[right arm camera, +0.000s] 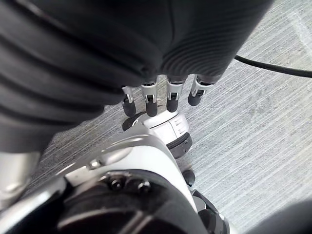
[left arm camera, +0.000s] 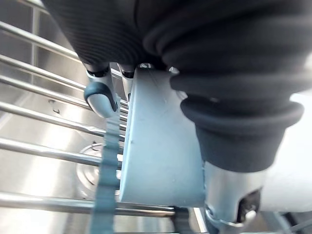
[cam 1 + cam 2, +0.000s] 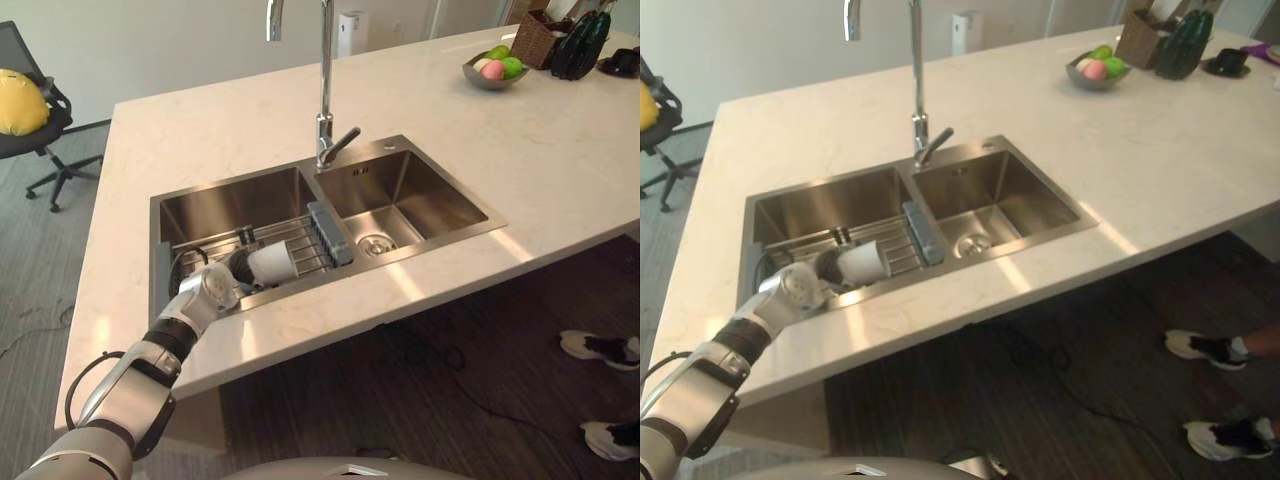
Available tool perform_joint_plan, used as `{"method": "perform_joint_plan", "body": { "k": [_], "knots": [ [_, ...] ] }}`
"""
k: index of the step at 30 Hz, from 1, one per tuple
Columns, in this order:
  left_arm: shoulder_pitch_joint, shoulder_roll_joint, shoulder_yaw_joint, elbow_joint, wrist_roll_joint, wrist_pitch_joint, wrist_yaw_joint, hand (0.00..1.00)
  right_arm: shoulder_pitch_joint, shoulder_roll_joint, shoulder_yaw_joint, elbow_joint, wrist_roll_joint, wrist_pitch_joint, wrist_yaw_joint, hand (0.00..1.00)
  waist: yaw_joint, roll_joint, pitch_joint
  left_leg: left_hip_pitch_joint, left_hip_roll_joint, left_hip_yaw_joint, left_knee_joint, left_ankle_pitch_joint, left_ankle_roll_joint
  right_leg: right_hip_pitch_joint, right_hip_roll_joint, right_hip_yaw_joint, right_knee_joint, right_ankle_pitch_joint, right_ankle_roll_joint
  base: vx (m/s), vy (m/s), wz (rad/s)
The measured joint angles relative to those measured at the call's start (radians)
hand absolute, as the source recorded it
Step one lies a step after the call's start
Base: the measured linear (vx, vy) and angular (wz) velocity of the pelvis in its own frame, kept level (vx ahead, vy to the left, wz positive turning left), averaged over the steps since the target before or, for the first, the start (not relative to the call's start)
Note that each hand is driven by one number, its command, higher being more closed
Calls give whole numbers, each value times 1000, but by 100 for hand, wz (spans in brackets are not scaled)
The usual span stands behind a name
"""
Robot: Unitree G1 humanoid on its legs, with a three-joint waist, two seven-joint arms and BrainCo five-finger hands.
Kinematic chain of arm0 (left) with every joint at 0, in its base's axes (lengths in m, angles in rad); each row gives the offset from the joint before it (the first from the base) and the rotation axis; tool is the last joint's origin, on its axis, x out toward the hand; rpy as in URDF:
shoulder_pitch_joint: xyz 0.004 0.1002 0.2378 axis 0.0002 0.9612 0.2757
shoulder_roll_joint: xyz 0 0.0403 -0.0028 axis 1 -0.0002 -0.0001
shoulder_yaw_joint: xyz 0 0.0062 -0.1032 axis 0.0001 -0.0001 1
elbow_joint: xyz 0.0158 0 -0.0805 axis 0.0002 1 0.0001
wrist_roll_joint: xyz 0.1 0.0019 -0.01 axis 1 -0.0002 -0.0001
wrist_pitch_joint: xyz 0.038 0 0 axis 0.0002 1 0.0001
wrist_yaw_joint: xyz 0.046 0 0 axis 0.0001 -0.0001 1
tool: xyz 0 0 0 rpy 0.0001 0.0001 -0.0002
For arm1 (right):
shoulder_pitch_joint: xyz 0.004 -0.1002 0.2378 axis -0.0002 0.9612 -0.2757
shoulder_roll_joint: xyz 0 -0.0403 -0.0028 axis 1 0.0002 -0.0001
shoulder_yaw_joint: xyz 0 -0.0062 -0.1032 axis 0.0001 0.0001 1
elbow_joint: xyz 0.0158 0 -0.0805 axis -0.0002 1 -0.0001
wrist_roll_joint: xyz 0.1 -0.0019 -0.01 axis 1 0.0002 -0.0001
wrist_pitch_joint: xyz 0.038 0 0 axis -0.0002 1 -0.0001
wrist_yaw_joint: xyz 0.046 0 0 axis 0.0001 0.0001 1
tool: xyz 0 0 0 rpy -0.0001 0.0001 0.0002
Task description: Walk over to the sink, pick up the cup, carry it to the dishwasher, place the cup inside the dishwasher, then close the dishwasher door
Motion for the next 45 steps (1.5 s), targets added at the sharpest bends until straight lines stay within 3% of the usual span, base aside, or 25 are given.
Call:
{"method": "perform_joint_plan", "body": {
  "k": [4, 10, 13, 19, 22, 28, 34, 39, 45],
  "knots": [
    [37, 1, 22, -122, -190, -3, 26, 100, 7, 0, -1, 0, 15, -4, -1, 0, 13, -2, 1, -7, 0, -17, 0, 2, 1, 3, -1, -26, 0, -1, 2, 25, -19, 10],
    [70, -3, 84, -196, -351, -32, 104, 100, 12, 0, 0, 1, 52, -3, -3, 0, 36, -6, 3, -7, 1, -22, 0, 6, 1, 4, 0, -32, 5, -2, 2, -6, -4, 3],
    [85, -5, 132, -242, -488, -38, 137, 100, 15, 2, 1, 0, 73, 3, -5, 0, 48, -17, 9, -7, 1, -27, 0, 12, 6, 4, -1, -38, 12, -2, 2, -41, 2, 5],
    [150, -44, 272, -353, -895, -40, 182, 100, 20, 14, 2, 0, 91, 21, -14, 0, 74, -42, 5, -7, -1, -44, 0, 16, 10, 11, -5, -54, 13, -2, 2, -23, -3, 7],
    [251, -99, 369, -545, -1027, -100, 185, 100, 30, 20, 2, -1, 127, 32, -17, 0, 99, -53, 1, -9, -2, -48, 0, 17, 10, 12, -6, -58, 11, -2, 2, 7, -2, 4],
    [399, -162, 439, -910, -1039, -234, 189, 100, 63, 21, 1, 1, 153, 55, -23, 0, 148, -62, -14, -28, -2, -84, 0, 28, 11, 18, -9, -101, 6, -2, 2, 4, -11, 18],
    [483, -201, 511, -1011, -1037, -319, 193, 100, 63, 16, 0, 3, 159, 64, -13, 0, 174, -59, -18, -46, -2, -113, 0, 48, 16, 9, -9, -126, 18, 0, -3, -65, -4, 14],
    [531, -203, 563, -1097, -962, -414, 230, 100, 60, 18, 0, 3, 159, 43, -3, 0, 197, -61, -22, -66, -7, -136, 0, 57, 14, 1, -12, -143, 14, -3, -11, -80, 13, 13],
    [571, -208, 590, -1140, -920, -460, 252, 100, 60, 24, 0, 8, 156, 22, 3, 0, 212, -66, -35, -83, -19, -163, 0, 66, 20, 1, -23, -169, 12, 1, -9, -34, 21, 14]
  ]
}}
